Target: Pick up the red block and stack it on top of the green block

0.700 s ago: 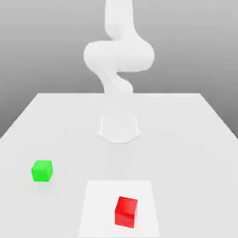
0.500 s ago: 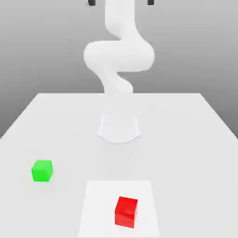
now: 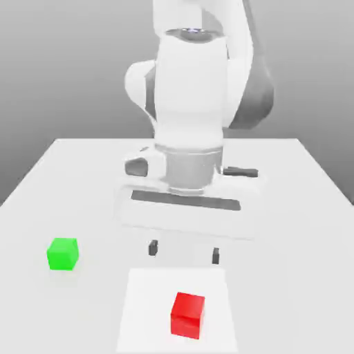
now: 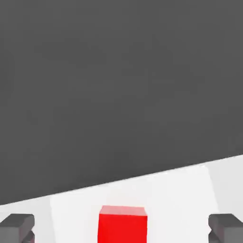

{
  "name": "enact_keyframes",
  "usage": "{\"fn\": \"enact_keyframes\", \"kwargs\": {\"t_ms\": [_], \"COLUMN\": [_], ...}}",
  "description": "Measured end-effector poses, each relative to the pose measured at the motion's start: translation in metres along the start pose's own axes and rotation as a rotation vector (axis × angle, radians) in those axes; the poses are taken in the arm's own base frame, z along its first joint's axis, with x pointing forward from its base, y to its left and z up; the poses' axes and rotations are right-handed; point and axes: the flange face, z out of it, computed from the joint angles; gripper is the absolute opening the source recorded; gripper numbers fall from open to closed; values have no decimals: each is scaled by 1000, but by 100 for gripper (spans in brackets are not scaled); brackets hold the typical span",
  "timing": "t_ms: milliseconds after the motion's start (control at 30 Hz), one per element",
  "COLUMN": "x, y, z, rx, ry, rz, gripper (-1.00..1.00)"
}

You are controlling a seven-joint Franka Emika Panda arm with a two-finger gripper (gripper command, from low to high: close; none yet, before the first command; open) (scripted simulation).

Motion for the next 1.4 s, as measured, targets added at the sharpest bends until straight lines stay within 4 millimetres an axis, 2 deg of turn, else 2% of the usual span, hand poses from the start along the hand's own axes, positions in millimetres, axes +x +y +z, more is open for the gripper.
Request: {"fn": "enact_keyframes", "kwargs": {"t_ms": [67, 233, 267, 500, 667, 700, 767, 800, 900, 967, 1067, 1133, 1300, 1333, 1400], "x": [-9, -15, -16, -16, -12, -1, 37, 63, 112, 121, 124, 124, 121, 120, 120], "y": [9, 15, 16, 16, 14, 24, 64, 95, 185, 228, 289, 304, 311, 311, 311], "z": [34, 97, 105, 105, 53, 45, 35, 31, 17, 9, 0, 11, 56, 61, 61], "rx": [-38, -54, -54, -54, -54, -58, -70, -76, -87, -87, -77, -72, -72, -72, -72], "ry": [-37, -51, -51, -50, -50, -45, -30, -23, -11, -11, -21, -25, -26, -25, -25], "rz": [15, 22, 22, 22, 23, 55, 178, 271, 516, 627, 790, 832, 844, 845, 845], "gripper": [0, 0, -100, -100, -100, -100, -100, -100, -100, -100, -100, -100, -100, 100, 100]}}
